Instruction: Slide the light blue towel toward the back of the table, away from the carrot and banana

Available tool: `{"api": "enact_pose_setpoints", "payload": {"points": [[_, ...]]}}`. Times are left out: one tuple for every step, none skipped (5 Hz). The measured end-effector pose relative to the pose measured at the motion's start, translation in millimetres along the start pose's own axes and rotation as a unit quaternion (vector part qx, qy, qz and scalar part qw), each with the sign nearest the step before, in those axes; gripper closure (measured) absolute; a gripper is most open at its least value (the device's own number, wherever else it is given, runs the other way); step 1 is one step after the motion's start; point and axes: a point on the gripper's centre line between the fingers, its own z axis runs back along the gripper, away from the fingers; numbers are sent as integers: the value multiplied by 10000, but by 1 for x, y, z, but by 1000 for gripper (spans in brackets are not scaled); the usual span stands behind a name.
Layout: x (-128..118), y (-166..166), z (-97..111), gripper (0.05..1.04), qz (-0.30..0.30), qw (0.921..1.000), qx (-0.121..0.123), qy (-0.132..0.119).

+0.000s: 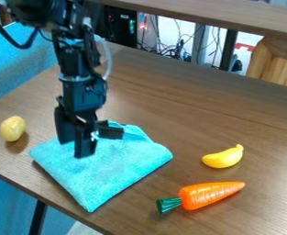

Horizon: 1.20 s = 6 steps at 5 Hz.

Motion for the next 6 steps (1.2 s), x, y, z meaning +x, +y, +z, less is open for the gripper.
{"api": "enact_pose_setpoints", "payload": {"points": [[6,-10,-4,83,-12,10000,-4,-69],[11,-16,-19,83,40,9998,71,205],[20,-8,-25,83,233,9989,225,347],[36,3,-24,83,337,9986,319,260],[56,21,-17,83,454,9983,347,110],[67,37,-11,83,712,9972,212,-40]]}}
